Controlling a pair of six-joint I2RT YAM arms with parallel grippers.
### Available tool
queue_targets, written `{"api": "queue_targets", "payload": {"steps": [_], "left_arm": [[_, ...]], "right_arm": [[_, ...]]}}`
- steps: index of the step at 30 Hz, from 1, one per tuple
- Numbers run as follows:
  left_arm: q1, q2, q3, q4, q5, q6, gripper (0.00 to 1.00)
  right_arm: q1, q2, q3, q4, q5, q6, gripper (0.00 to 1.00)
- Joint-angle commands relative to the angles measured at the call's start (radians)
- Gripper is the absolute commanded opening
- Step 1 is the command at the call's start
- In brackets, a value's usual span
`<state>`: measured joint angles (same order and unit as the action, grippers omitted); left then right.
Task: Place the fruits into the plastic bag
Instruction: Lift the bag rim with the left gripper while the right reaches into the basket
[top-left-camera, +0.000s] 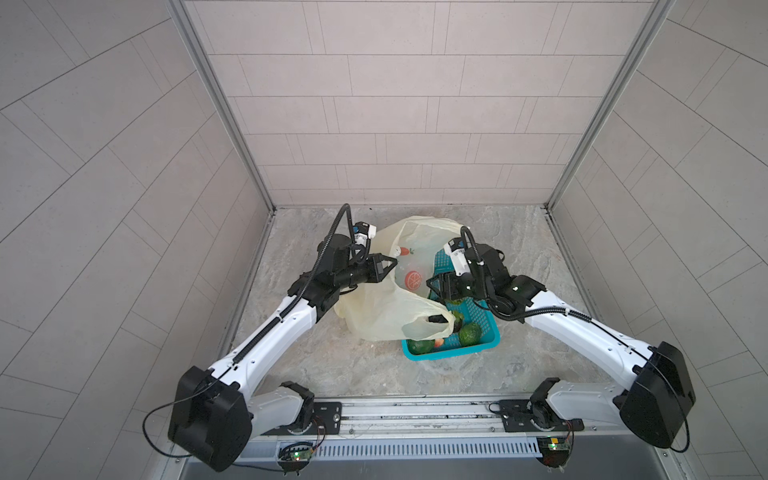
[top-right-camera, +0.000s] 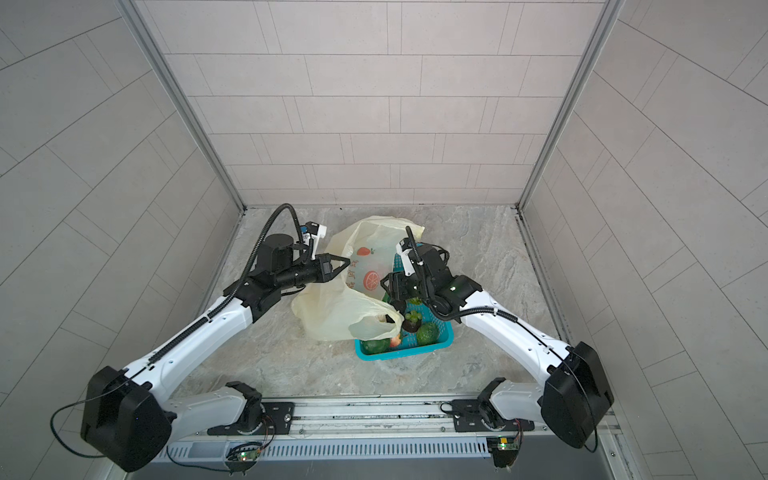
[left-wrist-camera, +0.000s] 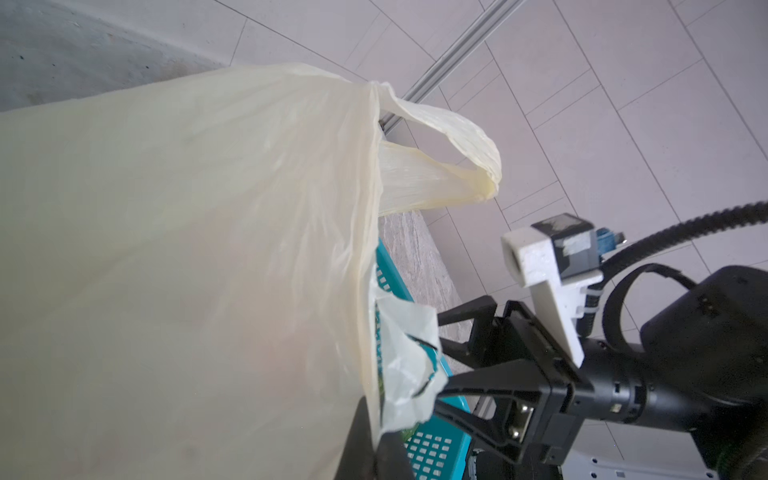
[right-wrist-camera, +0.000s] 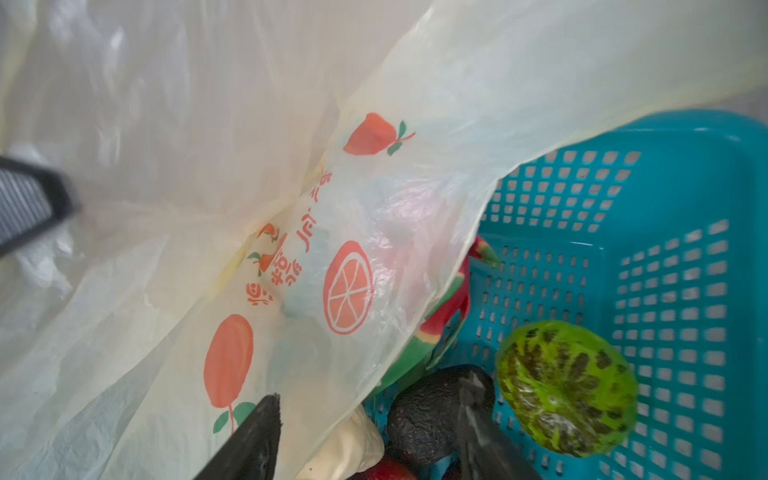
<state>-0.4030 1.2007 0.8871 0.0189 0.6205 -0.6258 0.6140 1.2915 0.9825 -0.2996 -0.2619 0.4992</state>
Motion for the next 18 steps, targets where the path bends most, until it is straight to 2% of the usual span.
{"api": "queue_targets", "payload": {"steps": [1,8,10,15,18], "left_arm": [[0.025,-0.010,-0.026,0.127,0.053,-0.088,0.00],[0.052,-0.052,-0.035,0.114,0.044,-0.093,0.00],[0.070,-0.068,-0.044,0.110,0.036,-0.128,0.00],[0.110,-0.092,-0.085,0.131,0.049,-0.138,0.00],[0.123,-0.093,-0.099,0.137,0.069,-0.141,0.00]], "right_arm": [[0.020,0.039,0.040,0.004,-0.027,0.005,0.65],[0.034,0.107,0.061,-0.014,0.012,0.013,0.64],[0.034,0.096,0.062,-0.021,0.022,-0.007,0.65],[0.032,-0.011,0.027,-0.050,0.007,-0.129,0.66],[0.016,-0.112,-0.015,-0.058,0.038,-0.155,0.70]]}}
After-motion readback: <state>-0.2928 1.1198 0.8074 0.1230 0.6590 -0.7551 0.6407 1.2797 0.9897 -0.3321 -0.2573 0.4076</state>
